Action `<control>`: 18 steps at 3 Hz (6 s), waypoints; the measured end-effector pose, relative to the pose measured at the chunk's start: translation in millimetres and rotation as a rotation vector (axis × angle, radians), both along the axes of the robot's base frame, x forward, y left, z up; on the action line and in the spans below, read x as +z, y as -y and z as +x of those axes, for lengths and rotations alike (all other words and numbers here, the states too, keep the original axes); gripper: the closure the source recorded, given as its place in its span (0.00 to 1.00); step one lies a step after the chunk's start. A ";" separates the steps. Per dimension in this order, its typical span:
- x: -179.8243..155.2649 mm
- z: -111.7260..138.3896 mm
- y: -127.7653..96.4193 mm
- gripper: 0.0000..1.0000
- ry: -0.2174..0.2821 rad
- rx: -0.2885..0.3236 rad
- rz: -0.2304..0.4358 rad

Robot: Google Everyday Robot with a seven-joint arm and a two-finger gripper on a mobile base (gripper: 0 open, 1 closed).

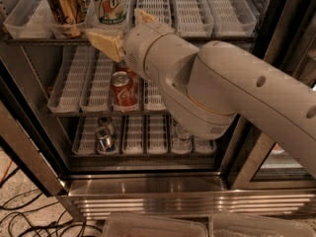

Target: Pick 7up can from top shelf of fridge

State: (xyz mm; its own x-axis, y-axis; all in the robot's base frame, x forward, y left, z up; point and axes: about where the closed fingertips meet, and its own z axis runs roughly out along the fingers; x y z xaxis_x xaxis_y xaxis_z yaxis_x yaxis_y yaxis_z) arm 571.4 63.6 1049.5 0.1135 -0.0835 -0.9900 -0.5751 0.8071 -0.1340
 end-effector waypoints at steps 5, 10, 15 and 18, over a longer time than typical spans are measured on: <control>5.3 41.8 -4.2 0.27 -0.012 0.013 0.059; 13.7 61.9 -32.2 0.25 0.001 0.057 0.071; 12.9 67.5 -42.0 1.00 0.001 0.078 0.065; 36.1 46.7 -37.3 1.00 0.071 0.113 0.087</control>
Offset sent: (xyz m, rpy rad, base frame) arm 0.0355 0.0044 0.0070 0.0449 0.0013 0.0187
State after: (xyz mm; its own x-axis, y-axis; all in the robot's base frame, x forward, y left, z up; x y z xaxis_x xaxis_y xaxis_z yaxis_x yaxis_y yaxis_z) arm 618.1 100.8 1085.6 0.1876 0.0197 -0.9821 -0.6544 0.7481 -0.1100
